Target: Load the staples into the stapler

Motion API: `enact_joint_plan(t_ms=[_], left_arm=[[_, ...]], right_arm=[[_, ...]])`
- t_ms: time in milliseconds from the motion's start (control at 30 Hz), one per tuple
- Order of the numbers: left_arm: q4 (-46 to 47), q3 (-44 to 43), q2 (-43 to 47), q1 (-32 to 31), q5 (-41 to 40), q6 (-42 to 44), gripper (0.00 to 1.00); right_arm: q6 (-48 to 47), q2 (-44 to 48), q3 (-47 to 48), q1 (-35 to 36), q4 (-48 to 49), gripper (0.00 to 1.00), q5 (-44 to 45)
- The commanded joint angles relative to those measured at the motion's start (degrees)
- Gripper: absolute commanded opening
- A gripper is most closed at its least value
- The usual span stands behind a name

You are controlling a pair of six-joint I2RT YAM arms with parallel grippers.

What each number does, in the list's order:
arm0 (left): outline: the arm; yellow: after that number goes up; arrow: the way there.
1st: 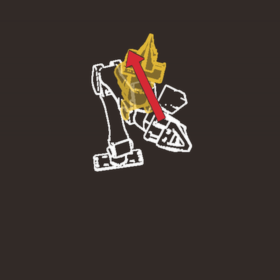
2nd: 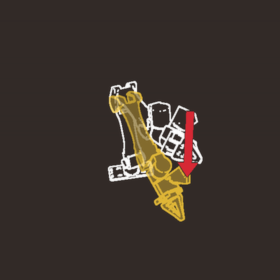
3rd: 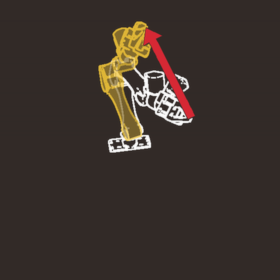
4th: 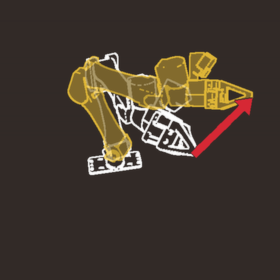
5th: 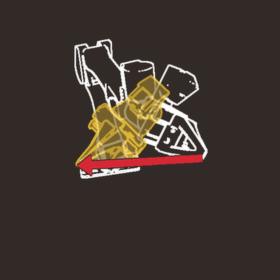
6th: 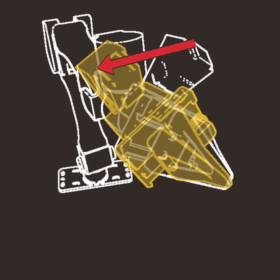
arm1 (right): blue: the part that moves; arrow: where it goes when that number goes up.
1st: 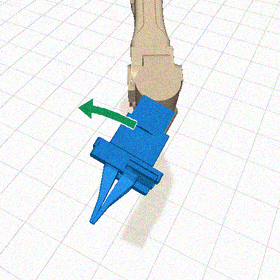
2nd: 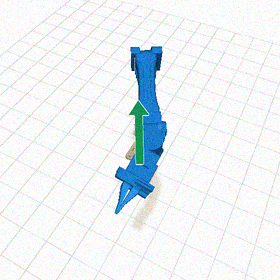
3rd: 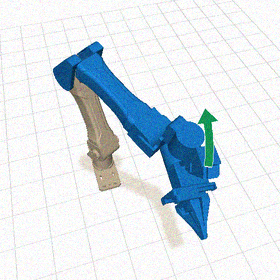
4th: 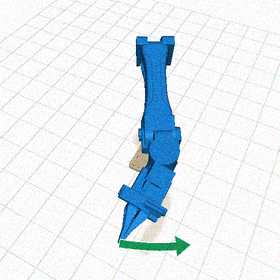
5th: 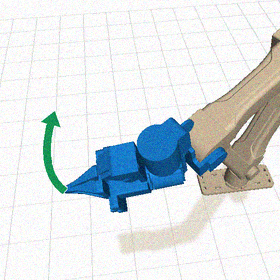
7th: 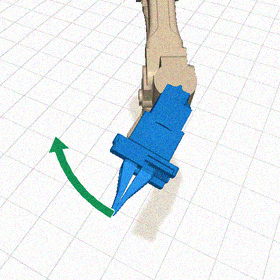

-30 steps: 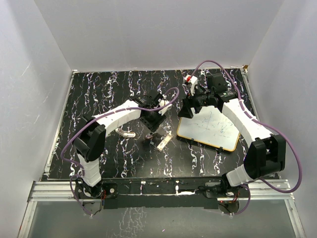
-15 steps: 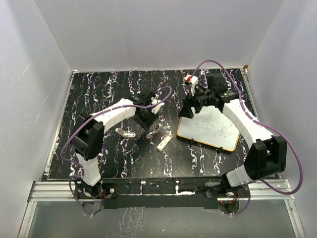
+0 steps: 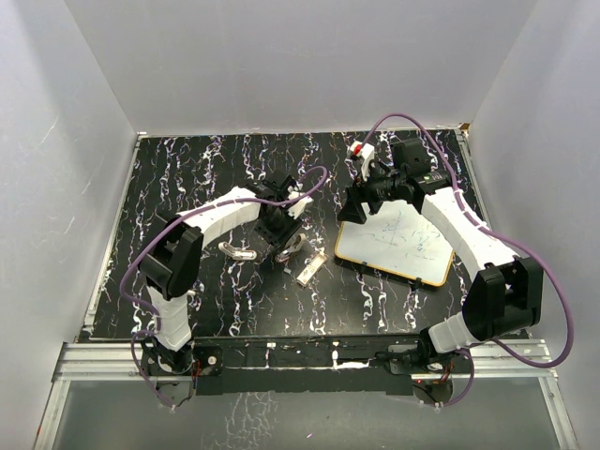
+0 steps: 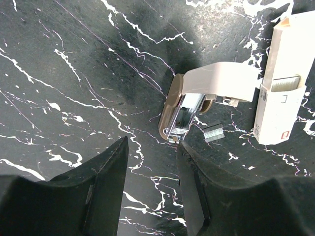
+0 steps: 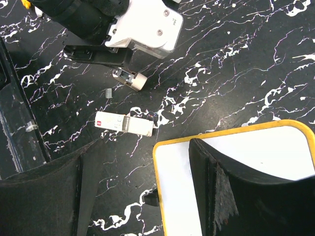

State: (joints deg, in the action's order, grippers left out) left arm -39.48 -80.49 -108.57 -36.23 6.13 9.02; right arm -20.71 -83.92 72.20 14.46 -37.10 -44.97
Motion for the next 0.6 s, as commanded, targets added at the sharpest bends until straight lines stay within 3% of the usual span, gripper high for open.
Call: enact_joint_plan(t_ms=[0,567], left_arm=[[-1.12,-0.24,-0.27,-0.16,1.64,0.24,0.42],[-1.27,-0.83,-2.38,-0.16,3.02,-0.05,0.42]], right_arm=[[-0.38,1.82,0.55,-0.31,1.93,0.71,-0.63],[-0.60,2.35,-0.05,-0.32,2.19,0.71,-0.38]])
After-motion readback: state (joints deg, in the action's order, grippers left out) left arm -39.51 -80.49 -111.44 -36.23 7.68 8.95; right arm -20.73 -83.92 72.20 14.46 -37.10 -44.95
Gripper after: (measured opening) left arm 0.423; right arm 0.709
